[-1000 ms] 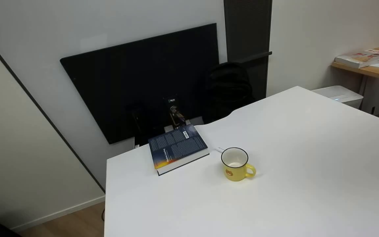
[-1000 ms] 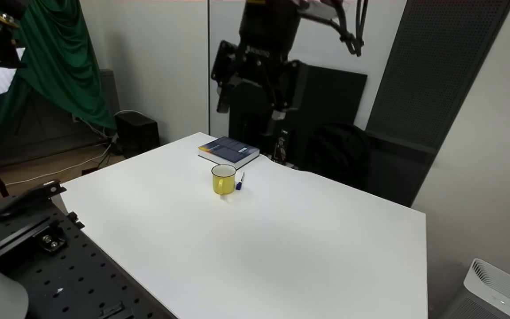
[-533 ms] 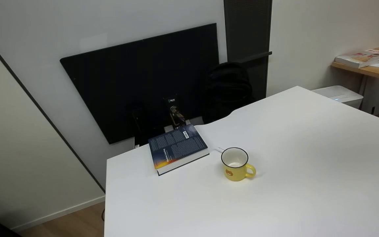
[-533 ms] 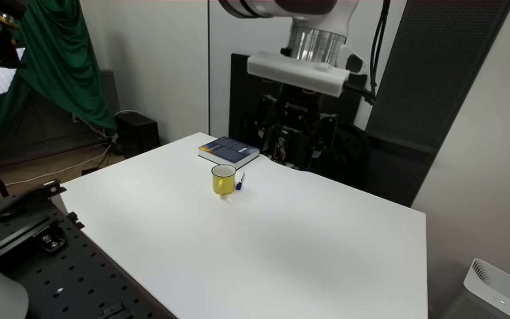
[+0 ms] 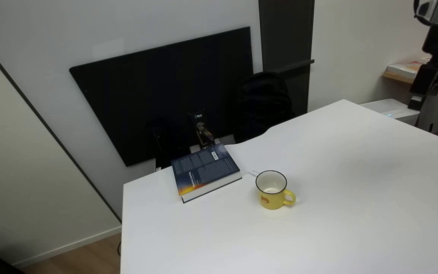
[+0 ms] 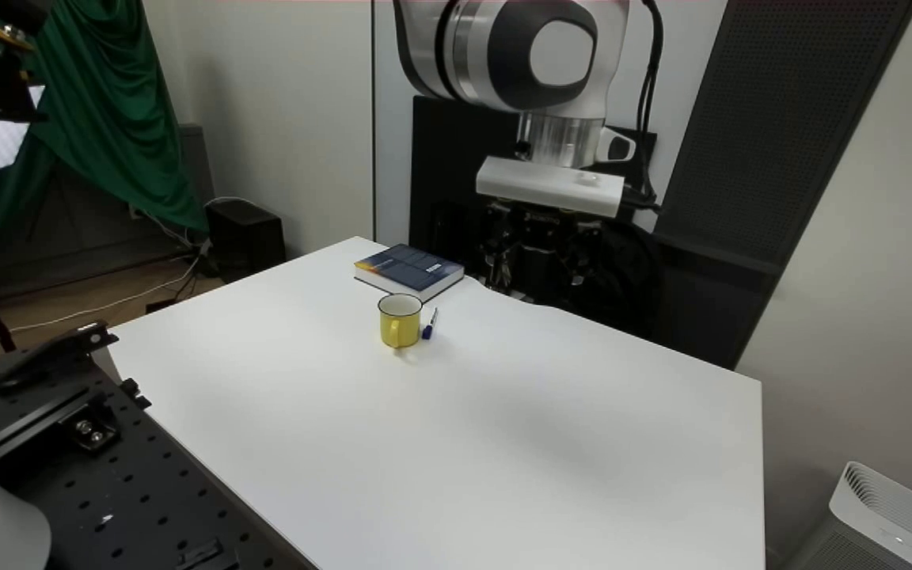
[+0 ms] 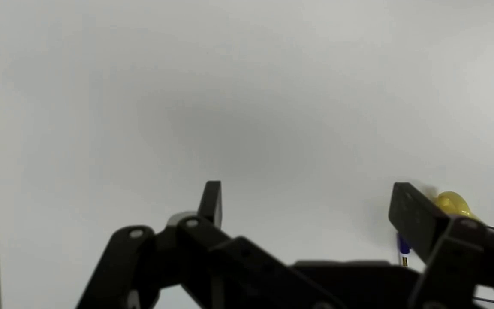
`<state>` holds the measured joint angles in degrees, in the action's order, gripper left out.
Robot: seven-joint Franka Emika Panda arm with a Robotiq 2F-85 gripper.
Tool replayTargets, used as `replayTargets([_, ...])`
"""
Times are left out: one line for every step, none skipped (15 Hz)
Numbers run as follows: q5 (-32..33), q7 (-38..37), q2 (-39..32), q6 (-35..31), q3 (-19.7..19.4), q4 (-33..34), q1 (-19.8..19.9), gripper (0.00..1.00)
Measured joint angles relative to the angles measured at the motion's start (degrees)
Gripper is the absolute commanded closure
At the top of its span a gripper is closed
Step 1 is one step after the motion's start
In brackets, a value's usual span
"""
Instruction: Put the marker in the mug
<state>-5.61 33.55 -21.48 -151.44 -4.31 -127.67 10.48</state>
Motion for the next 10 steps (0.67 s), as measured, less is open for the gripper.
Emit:
replayTargets([-0.1, 0.0, -1.1, 0.0, 0.9, 0.9, 0.4, 0.0])
replayTargets([-0.1, -0.2, -1.9, 0.2, 1.5, 1.6, 0.6, 0.0])
replayTargets([-0.1, -0.6, -2.6, 0.8, 1.7, 2.2, 0.8, 0.0])
replayTargets([-0.1, -0.9, -3.1, 1.3, 1.8, 2.7, 0.8, 0.0])
replayTargets([-0.1, -0.9, -3.3, 1.6, 1.8, 3.0, 0.9, 0.0])
replayTargets([-0.1, -0.9, -3.4, 1.7, 1.8, 3.2, 1.0, 0.0])
replayTargets([-0.1, -0.9, -3.5, 1.8, 1.8, 3.3, 1.0, 0.0])
replayTargets([-0.1, -0.9, -3.5, 1.8, 1.8, 3.3, 1.1, 0.0])
replayTargets([-0.1, -0.9, -3.5, 1.8, 1.8, 3.3, 1.1, 0.0])
replayTargets([-0.1, -0.9, -3.5, 1.8, 1.8, 3.3, 1.1, 0.0])
